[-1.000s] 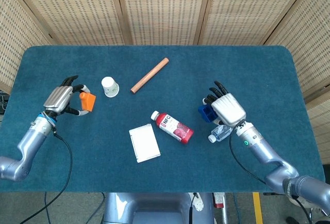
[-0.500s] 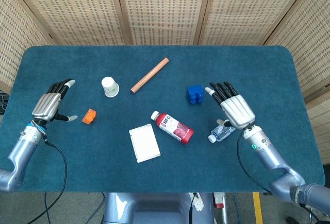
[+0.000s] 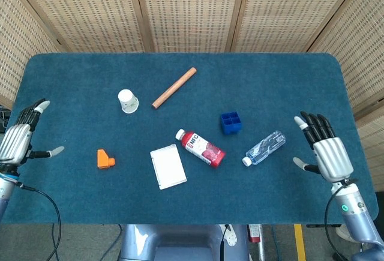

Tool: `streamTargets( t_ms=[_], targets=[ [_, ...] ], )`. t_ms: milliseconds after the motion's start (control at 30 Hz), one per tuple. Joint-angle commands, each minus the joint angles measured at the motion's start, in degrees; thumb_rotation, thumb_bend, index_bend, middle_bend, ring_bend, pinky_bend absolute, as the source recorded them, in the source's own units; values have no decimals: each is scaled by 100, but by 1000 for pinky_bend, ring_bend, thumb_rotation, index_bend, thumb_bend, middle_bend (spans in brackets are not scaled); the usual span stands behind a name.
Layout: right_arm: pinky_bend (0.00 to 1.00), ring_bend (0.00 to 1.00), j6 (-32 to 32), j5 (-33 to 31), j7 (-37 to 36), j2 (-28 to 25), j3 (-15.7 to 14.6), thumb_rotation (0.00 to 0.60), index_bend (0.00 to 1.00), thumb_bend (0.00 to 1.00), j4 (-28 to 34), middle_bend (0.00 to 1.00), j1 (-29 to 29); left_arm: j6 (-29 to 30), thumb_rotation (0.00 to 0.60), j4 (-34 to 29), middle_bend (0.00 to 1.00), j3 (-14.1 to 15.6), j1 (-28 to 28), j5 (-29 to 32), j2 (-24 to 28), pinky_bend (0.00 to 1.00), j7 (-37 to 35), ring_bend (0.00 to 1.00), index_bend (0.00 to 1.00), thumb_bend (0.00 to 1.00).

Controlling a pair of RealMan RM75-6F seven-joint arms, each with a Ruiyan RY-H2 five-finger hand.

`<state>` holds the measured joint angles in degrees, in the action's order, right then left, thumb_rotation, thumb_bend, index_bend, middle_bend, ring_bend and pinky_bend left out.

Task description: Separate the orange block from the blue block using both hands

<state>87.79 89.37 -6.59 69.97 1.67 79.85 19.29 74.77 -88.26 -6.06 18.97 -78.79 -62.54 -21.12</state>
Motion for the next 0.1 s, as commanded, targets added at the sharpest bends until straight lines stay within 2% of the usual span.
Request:
streamTargets(
  t_ms=[33,100],
  targets=[
    [0,0,317,4,65,-76,-131,600,0,0,178,0,-350,1098,600,-744,0,264,-821,-16,184,0,671,0,0,39],
    [0,0,428,-19,162,-123,-166,600,0,0,367,0,-507,1363,600,-984,0,369,-1054,-68,211,0,833,0,0,39]
  ],
)
